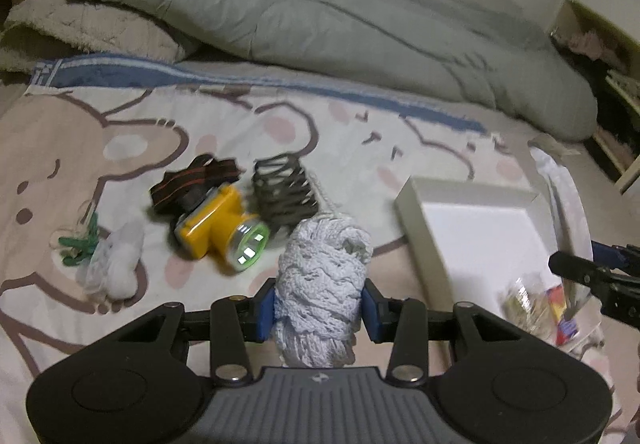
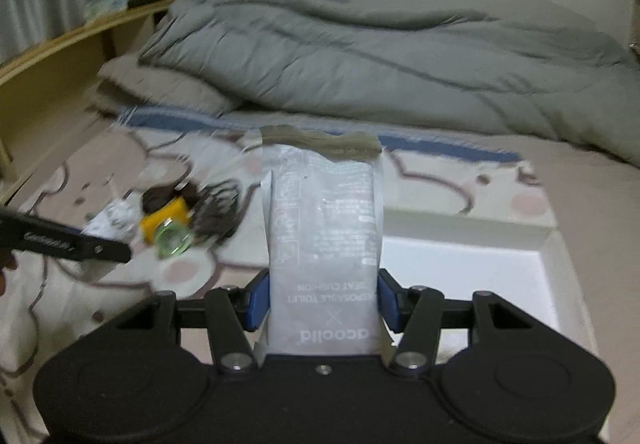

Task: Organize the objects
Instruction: 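Carry the rope bundle over the white tray with left tool while right tool lowers the foil packet in, then lower the rope bundle into the tray and open left tool while right tool releases the foil packet, then withdraw both tools from the tray toward the headlamp and white bag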

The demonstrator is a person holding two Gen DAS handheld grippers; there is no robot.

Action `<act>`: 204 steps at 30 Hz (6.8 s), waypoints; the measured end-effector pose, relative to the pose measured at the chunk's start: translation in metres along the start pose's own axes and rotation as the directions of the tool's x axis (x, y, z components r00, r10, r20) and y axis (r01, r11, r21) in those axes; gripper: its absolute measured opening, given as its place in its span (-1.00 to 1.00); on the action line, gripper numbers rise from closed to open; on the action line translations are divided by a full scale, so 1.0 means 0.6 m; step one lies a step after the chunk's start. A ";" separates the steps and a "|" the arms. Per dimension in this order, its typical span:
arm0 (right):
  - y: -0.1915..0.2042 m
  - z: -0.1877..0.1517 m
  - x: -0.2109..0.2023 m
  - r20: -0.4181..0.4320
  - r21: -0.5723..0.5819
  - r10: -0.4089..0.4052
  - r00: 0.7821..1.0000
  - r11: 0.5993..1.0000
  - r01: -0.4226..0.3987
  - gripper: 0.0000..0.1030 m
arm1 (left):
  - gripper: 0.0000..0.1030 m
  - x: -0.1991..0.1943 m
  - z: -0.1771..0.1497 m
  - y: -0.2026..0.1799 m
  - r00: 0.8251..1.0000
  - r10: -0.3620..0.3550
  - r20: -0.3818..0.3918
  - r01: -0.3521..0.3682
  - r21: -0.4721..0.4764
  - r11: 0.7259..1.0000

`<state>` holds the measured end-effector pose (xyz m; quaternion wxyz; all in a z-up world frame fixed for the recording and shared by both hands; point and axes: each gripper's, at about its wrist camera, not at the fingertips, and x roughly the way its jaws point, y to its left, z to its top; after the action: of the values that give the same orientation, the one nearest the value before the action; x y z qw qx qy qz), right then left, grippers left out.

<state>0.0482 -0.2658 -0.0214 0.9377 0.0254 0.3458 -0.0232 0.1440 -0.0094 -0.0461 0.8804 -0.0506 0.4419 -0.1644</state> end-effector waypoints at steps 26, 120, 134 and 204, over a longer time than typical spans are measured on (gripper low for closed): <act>-0.253 -0.027 0.106 -0.028 0.120 -0.196 0.980 0.973 0.198 0.09 | -0.15 0.158 0.092 -0.252 0.964 -0.263 -0.034 0.265 0.083 0.961; -0.410 -0.086 0.051 -0.078 0.515 -0.238 0.968 0.822 0.244 0.28 | 0.28 0.361 0.022 -0.432 0.920 -0.338 -0.199 0.285 -0.252 0.925; -0.360 -0.077 0.035 -0.095 0.417 -0.207 0.974 0.880 0.228 0.39 | 0.46 0.265 0.049 -0.396 0.964 -0.217 -0.154 0.210 -0.065 0.976; -0.164 -0.037 0.006 -0.090 0.230 -0.272 0.958 0.930 0.286 1.00 | 1.00 0.071 0.037 -0.123 1.000 0.017 0.026 -0.020 0.127 0.992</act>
<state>0.0307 -0.3626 -0.0437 0.9047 0.0900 0.3669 -0.1971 0.1676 -0.0943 -0.0479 0.8887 0.0077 0.4202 -0.1834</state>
